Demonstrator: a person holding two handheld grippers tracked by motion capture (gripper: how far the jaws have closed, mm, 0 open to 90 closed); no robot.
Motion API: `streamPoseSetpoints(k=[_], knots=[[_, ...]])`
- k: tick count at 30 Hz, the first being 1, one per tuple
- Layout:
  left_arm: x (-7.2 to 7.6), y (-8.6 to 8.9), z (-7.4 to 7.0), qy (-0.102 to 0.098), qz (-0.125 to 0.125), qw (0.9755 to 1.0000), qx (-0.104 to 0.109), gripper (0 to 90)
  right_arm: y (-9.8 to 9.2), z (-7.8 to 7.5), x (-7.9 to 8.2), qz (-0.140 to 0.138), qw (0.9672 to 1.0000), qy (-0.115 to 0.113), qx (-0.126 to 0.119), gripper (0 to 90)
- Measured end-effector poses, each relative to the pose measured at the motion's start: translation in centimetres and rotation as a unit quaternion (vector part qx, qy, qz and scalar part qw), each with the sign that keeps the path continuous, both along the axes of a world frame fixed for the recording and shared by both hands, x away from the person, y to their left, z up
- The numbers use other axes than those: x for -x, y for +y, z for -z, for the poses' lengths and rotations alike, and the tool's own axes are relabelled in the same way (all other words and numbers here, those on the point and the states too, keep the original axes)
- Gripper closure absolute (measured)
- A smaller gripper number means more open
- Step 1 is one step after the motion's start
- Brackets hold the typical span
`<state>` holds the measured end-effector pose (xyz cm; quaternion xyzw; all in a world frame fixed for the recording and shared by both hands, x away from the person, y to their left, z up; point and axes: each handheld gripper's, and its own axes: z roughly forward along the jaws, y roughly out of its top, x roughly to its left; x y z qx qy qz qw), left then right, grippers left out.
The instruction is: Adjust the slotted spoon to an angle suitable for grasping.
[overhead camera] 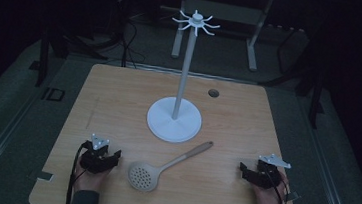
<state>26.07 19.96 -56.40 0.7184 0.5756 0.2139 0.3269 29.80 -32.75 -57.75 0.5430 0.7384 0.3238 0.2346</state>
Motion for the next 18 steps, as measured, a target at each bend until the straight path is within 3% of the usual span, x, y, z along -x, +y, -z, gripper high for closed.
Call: streamPoseSetpoints(k=[12, 13, 16, 18], knots=[[0.14, 0.07, -0.23, -0.004, 0.017, 0.9998, 0.012, 49.4, -0.02, -0.01, -0.03, -0.001, 1.0000, -0.002, 0.000, 25.9], [0.17, 0.09, -0.28, -0.006, 0.016, 0.9998, 0.014, 50.1, 0.01, -0.05, 0.03, 0.000, 1.0000, -0.008, -0.002, 36.1], [0.25, 0.15, -0.38, -0.011, 0.015, 0.9997, 0.016, 50.1, 0.32, -0.25, 0.03, -0.010, 0.9996, -0.011, -0.025, 55.9], [0.28, 0.19, -0.44, -0.014, 0.014, 0.9996, 0.019, 50.1, 0.65, -0.39, -0.04, -0.015, 0.9994, -0.013, -0.029, 58.8]])
